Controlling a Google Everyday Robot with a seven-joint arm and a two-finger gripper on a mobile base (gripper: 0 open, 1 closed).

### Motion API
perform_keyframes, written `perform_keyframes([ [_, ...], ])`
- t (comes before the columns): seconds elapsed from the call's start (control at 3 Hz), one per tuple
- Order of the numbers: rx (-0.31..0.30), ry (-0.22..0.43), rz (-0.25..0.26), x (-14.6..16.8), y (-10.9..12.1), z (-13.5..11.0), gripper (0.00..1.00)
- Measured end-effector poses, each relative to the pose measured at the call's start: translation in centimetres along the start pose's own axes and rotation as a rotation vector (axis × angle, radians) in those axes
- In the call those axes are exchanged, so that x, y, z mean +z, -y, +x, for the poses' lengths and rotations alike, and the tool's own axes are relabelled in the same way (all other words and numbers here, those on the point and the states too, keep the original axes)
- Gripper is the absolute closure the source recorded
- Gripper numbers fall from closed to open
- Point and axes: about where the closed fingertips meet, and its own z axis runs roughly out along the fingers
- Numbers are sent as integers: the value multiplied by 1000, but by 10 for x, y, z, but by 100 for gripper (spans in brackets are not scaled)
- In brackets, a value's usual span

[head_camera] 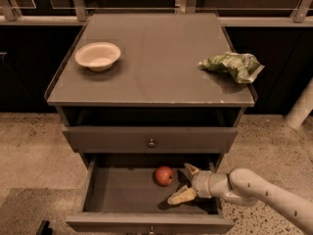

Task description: Pick apple from middle drawer and place on counter

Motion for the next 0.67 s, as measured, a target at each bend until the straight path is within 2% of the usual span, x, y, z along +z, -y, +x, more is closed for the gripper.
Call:
perform_keyframes([
  [0.33, -91, 36, 6, 33, 29, -15, 0],
  [0.67, -91, 36, 7, 33, 30, -15, 0],
])
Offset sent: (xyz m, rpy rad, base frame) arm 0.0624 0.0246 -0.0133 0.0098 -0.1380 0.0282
